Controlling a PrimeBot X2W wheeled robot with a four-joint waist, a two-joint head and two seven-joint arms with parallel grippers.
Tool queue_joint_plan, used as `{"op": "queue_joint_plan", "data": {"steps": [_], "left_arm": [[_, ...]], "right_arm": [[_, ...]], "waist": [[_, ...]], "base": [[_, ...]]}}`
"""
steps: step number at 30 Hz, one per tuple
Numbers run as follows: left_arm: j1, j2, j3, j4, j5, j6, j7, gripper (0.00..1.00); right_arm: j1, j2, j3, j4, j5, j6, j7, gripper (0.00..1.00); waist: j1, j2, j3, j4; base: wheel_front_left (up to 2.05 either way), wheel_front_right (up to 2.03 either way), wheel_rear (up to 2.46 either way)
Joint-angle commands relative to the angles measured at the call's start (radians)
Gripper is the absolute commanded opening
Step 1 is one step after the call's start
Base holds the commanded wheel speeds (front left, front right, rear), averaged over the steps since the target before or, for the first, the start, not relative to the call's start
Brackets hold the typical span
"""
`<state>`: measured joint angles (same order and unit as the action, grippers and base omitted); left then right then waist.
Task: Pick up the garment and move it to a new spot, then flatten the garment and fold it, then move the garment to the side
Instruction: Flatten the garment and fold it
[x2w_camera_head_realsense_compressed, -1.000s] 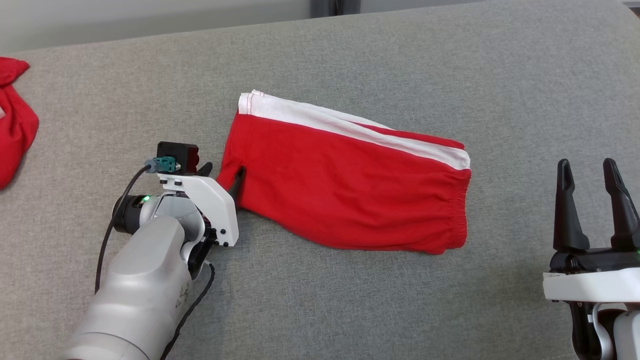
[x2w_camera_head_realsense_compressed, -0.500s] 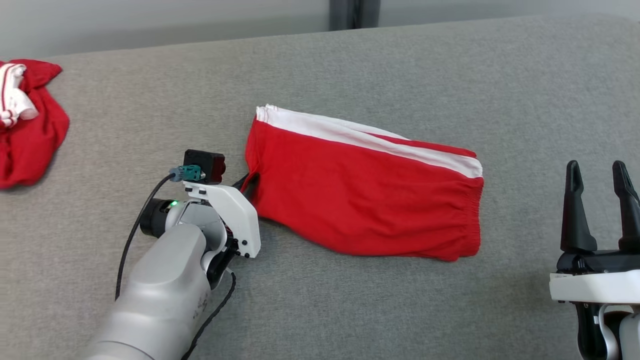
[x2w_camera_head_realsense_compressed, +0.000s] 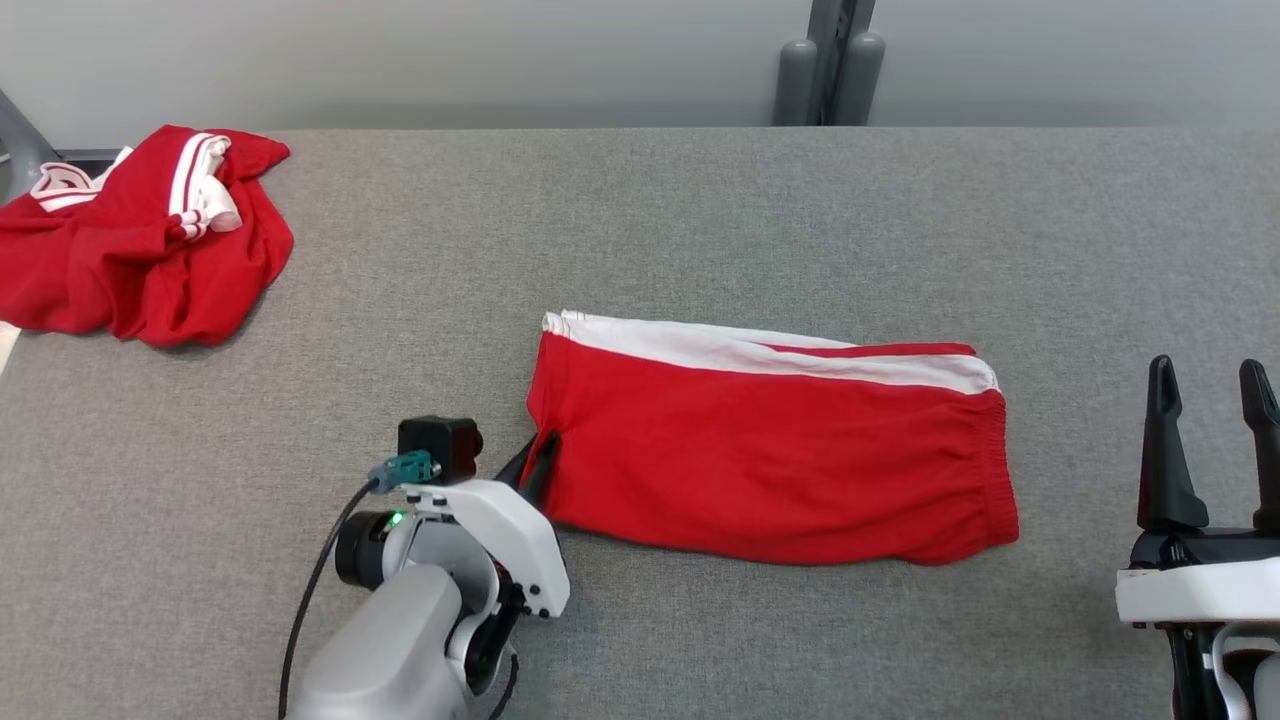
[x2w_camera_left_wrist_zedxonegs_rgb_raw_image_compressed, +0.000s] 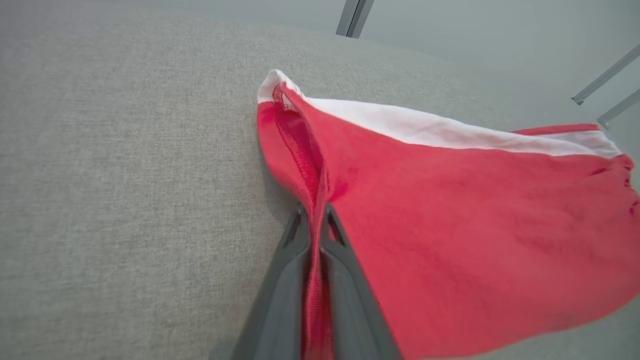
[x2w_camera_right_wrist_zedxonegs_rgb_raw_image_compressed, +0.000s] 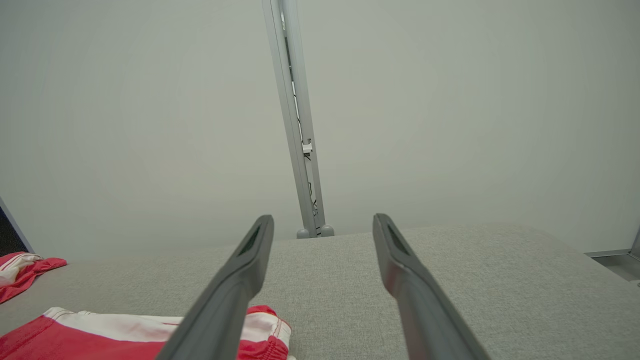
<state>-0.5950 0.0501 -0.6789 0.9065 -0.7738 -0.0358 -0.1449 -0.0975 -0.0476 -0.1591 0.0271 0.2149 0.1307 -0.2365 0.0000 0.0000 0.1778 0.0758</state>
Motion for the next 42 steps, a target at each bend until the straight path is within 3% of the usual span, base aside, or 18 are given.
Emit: {"op": "queue_joint_plan", "data": {"steps": [1,12,13,14,15,26,35,42], "left_arm": [[0.033,0.007,0.005,-0.027,-0.006,0.021,-0.005,0.00],[0.212,0.105,0.014,-0.339,-0.005,0.166,0.036,0.00],[0.218,0.113,0.017,-0.357,-0.001,0.176,0.034,0.27],[0.225,0.122,0.017,-0.373,0.006,0.185,0.028,0.86],[0.230,0.129,0.019,-0.389,0.009,0.194,0.022,1.00],[0.275,0.193,0.030,-0.517,0.078,0.239,-0.082,1.00],[0.365,0.218,0.143,-0.614,0.150,0.293,-0.121,1.00],[0.460,0.204,0.249,-0.696,0.217,0.298,-0.121,1.00]], "right_arm": [[0.007,-0.006,-0.011,0.006,-0.008,0.000,0.007,1.00],[0.013,-0.005,-0.023,0.022,-0.026,0.000,0.044,1.00],[0.014,-0.005,-0.023,0.023,-0.026,0.000,0.047,1.00],[0.015,-0.005,-0.023,0.024,-0.027,0.000,0.050,1.00],[0.016,-0.005,-0.023,0.026,-0.029,0.000,0.050,1.00],[0.013,-0.005,-0.016,0.051,-0.069,0.000,0.124,1.00],[0.008,-0.005,0.002,0.100,-0.070,0.000,0.163,1.00],[-0.025,-0.005,0.061,0.180,-0.095,0.000,0.250,1.00]], "waist": [[0.0000,0.0000,-0.010,0.010],[0.0000,0.0000,-0.017,-0.007],[0.0000,0.0000,-0.019,-0.009],[0.0000,0.0000,-0.020,-0.011],[0.0000,0.0000,-0.023,-0.012],[0.0000,0.0000,-0.068,0.005],[0.0000,0.0000,-0.109,0.032],[0.0000,0.0000,-0.122,0.048]], "base": [[0.00,0.00,0.00],[0.00,0.00,0.00],[0.00,0.00,0.00],[0.00,0.00,0.00],[0.00,0.00,0.00],[0.00,0.00,0.00],[0.00,0.00,0.00],[0.00,0.00,0.00]]}}
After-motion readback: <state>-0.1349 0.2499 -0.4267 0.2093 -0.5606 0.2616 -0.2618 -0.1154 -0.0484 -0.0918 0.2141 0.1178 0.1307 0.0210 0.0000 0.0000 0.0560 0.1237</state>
